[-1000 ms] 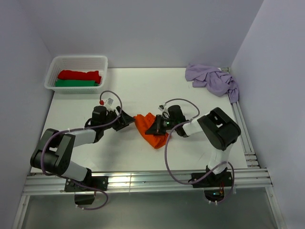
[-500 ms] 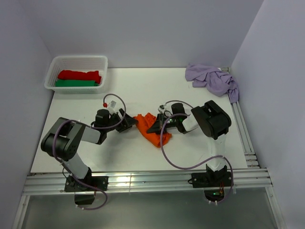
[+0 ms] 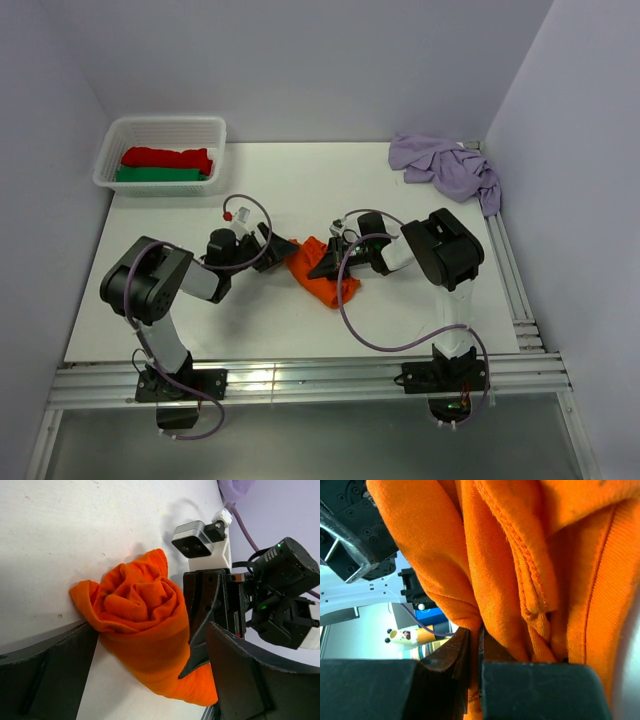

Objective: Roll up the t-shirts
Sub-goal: Roll the tshirt

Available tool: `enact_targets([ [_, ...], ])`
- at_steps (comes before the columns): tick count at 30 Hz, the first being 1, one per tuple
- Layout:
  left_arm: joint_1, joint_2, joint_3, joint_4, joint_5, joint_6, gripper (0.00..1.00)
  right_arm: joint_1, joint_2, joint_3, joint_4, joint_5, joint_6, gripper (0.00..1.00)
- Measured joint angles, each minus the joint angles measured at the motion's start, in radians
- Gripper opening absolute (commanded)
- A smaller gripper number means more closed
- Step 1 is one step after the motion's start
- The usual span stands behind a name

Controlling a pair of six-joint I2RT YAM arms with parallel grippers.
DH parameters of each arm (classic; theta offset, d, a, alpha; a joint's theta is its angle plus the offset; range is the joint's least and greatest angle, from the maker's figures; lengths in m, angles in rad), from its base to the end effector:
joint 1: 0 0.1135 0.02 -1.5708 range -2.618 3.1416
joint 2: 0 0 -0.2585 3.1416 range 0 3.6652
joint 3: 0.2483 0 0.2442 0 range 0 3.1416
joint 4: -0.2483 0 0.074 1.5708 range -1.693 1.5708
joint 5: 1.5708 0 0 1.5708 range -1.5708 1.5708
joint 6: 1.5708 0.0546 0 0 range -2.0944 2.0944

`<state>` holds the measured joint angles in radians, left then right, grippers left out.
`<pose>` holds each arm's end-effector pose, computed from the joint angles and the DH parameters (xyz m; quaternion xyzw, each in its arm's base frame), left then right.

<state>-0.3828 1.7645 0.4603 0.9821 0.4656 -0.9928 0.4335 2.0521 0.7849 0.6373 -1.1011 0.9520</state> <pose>0.2751 -0.1372 0.1158 -0.1084 0.7935 -0.5057 0.3206 0.2949 0.1901 0.0765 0.0345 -0.7951 -0.6055 0.0006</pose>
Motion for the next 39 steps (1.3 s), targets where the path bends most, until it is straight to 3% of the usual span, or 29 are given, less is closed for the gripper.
enact_targets([
  [3, -0.007, 0.027, 0.016, -0.001, -0.011, -0.002, 0.88, 0.000, 0.000, 0.000, 0.000, 0.000, 0.000, 0.00],
  [6, -0.015, 0.049, 0.032, -0.003, -0.029, -0.014, 0.75, 0.000, 0.000, 0.000, -0.001, 0.000, 0.000, 0.00],
  [8, -0.024, 0.064, 0.044, -0.010, -0.047, -0.022, 0.61, 0.000, 0.000, 0.000, -0.003, 0.000, -0.003, 0.00],
  [9, -0.026, 0.068, 0.047, -0.014, -0.054, -0.026, 0.46, 0.000, 0.000, 0.000, -0.004, 0.000, -0.005, 0.00],
  [12, -0.031, 0.068, 0.055, -0.045, -0.074, -0.032, 0.21, 0.000, 0.000, 0.003, -0.010, 0.000, -0.012, 0.00],
  [14, -0.033, 0.065, 0.069, -0.079, -0.081, -0.032, 0.15, 0.000, 0.000, 0.005, -0.016, 0.000, -0.019, 0.01],
  [15, -0.033, 0.063, 0.076, -0.093, -0.082, -0.031, 0.06, 0.000, 0.000, 0.008, -0.022, 0.000, -0.025, 0.06],
  [16, -0.033, 0.058, 0.084, -0.112, -0.083, -0.031, 0.03, 0.000, 0.000, 0.010, -0.026, -0.001, -0.030, 0.19],
  [22, -0.038, 0.034, 0.126, -0.219, -0.088, -0.011, 0.00, -0.001, -0.019, 0.012, -0.069, 0.003, -0.067, 0.44],
  [28, -0.040, -0.003, 0.140, -0.307, -0.109, 0.016, 0.00, -0.001, -0.139, 0.042, -0.326, 0.115, -0.229, 0.59],
  [31, -0.040, -0.016, 0.142, -0.329, -0.121, 0.027, 0.00, 0.001, -0.219, 0.070, -0.491, 0.224, -0.325, 0.62],
  [34, -0.040, -0.020, 0.145, -0.343, -0.125, 0.032, 0.00, 0.003, -0.315, 0.092, -0.641, 0.362, -0.409, 0.75],
  [39, -0.043, -0.025, 0.146, -0.357, -0.131, 0.039, 0.00, 0.071, -0.486, 0.145, -0.849, 0.634, -0.519, 0.77],
])
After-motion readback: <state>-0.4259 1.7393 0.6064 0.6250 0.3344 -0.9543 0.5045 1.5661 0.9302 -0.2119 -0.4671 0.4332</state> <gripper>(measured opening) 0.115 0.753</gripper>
